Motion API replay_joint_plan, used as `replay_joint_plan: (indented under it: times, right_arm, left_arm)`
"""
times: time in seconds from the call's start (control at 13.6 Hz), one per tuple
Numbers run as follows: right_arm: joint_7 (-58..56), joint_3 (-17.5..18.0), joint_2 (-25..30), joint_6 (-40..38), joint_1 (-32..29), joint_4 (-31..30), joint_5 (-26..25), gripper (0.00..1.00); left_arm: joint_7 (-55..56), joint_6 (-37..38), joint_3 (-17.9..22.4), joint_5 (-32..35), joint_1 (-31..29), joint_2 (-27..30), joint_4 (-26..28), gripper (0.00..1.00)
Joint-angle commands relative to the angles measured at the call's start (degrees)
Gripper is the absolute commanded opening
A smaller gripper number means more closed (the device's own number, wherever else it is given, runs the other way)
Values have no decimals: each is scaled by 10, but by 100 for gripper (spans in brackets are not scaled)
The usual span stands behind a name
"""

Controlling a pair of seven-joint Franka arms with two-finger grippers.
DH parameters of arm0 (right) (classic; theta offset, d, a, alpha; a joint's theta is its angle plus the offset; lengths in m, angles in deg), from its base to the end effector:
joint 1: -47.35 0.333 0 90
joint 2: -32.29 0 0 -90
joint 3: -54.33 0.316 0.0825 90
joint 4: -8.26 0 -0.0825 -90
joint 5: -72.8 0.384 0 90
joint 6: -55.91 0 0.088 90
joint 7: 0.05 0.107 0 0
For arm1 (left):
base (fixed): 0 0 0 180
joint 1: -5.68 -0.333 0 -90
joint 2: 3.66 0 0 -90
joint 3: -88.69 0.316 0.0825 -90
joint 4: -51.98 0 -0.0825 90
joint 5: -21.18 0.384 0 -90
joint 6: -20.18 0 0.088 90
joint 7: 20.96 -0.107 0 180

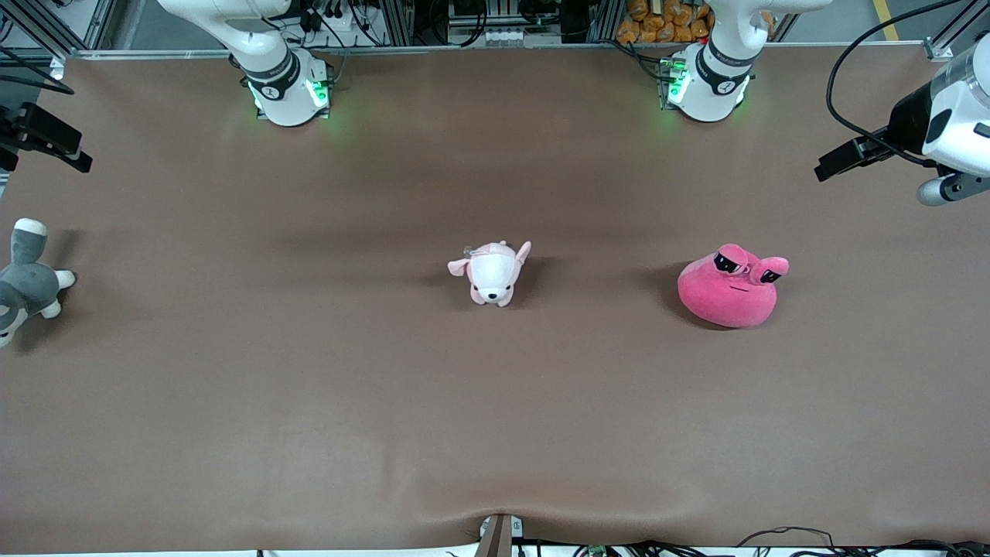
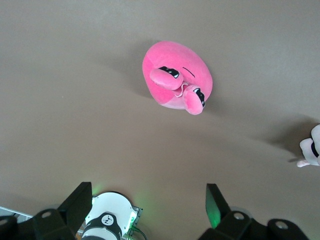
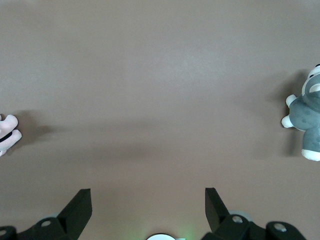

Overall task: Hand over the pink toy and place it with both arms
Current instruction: 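Move the left gripper toward the pink plush toy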

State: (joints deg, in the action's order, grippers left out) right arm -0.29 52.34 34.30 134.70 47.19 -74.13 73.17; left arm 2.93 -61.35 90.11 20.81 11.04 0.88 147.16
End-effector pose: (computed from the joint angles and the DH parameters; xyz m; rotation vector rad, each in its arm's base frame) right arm 0.5208 -0.0192 0.6878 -3.1327 0.0503 0.0433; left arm 0.5109 -0.0354 0.6132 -3.0553 -0.5363 0.2431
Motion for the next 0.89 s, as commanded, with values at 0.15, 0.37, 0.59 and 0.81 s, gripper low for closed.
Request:
replay_joint_plan:
  times: [0.15, 0.37, 0.59, 0.81]
  right_arm:
    - [-4, 4, 2, -6, -7, 5, -3, 100]
    - [-5, 4, 2, -6, -7, 5, -3, 100]
    - [-6, 4, 2, -6, -7, 5, -3, 100]
    - [-5, 4, 2, -6, -8, 5, -3, 100]
  left_arm:
    - [13, -7, -3, -12, -9, 23, 24, 100]
    - [40, -7, -4, -11, -9, 22, 26, 100]
    - [53, -9, -4, -11, -9, 21, 33, 100]
    - [55, -10, -3, -11, -10, 21, 36, 100]
